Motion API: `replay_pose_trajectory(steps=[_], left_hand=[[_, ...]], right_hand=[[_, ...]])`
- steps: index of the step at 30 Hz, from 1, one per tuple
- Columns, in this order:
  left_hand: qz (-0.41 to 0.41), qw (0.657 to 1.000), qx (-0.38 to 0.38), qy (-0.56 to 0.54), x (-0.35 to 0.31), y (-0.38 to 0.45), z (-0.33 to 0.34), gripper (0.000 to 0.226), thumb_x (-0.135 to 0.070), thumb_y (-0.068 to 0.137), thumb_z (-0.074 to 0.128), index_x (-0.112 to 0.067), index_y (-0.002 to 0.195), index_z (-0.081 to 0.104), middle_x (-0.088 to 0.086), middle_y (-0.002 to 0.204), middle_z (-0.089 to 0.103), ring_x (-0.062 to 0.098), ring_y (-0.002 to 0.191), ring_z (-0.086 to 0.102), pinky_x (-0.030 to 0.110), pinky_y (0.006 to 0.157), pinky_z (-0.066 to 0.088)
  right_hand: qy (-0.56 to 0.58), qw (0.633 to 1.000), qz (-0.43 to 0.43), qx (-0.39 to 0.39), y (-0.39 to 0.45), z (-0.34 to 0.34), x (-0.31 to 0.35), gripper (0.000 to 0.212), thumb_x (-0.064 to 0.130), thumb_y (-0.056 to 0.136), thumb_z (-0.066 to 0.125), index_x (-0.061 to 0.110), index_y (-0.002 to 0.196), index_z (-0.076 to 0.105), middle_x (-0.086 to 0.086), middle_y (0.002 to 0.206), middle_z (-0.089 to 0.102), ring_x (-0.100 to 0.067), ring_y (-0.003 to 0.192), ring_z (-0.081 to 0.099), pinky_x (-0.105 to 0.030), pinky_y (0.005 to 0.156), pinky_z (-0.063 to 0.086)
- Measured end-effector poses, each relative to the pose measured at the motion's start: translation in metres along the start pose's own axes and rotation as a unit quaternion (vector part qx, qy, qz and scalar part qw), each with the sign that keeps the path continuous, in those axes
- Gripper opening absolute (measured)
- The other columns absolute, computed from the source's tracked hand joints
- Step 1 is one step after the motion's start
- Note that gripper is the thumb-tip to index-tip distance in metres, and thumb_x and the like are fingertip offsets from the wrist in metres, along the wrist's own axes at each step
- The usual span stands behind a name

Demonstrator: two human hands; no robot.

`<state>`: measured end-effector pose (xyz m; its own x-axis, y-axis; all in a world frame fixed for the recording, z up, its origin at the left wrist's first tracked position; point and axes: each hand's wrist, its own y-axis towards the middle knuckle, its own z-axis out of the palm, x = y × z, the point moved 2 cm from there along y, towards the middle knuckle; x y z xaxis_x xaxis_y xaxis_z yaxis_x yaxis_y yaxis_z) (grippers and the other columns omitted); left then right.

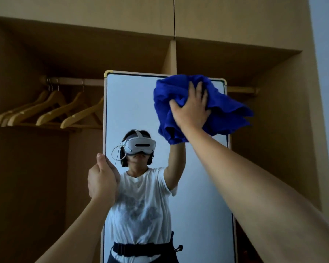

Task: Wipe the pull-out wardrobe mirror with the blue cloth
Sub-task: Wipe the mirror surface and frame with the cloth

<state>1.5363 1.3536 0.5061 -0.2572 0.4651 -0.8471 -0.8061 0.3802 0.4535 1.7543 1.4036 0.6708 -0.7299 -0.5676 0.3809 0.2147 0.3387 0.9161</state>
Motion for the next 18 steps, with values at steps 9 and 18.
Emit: replay_pose_trajectory(steps=[9, 18], left_hand=[[0.013, 0.999, 0.012, -0.027, 0.000, 0.001, 0.000, 0.052, -0.060, 0.092, 0.026, -0.022, 0.069, 0.054, 0.007, 0.076, 0.062, 0.032, 0.081, 0.062, 0.045, 0.077, 0.048], [-0.016, 0.991, 0.080, -0.109, -0.001, 0.001, -0.005, 0.040, -0.043, 0.093, 0.033, -0.020, 0.060, 0.041, -0.006, 0.046, 0.041, 0.010, 0.045, 0.039, 0.029, 0.050, 0.032]], right_hand=[[-0.045, 0.979, -0.196, 0.041, -0.025, 0.036, 0.094, 0.084, 0.063, 0.082, 0.044, 0.024, 0.151, 0.015, 0.001, 0.159, 0.004, -0.026, 0.145, 0.003, -0.056, 0.109, 0.015], [-0.076, 0.943, -0.317, 0.060, -0.076, 0.055, 0.110, 0.080, 0.062, 0.082, 0.040, 0.026, 0.150, 0.018, 0.005, 0.159, 0.009, -0.023, 0.143, 0.012, -0.051, 0.098, 0.028]])
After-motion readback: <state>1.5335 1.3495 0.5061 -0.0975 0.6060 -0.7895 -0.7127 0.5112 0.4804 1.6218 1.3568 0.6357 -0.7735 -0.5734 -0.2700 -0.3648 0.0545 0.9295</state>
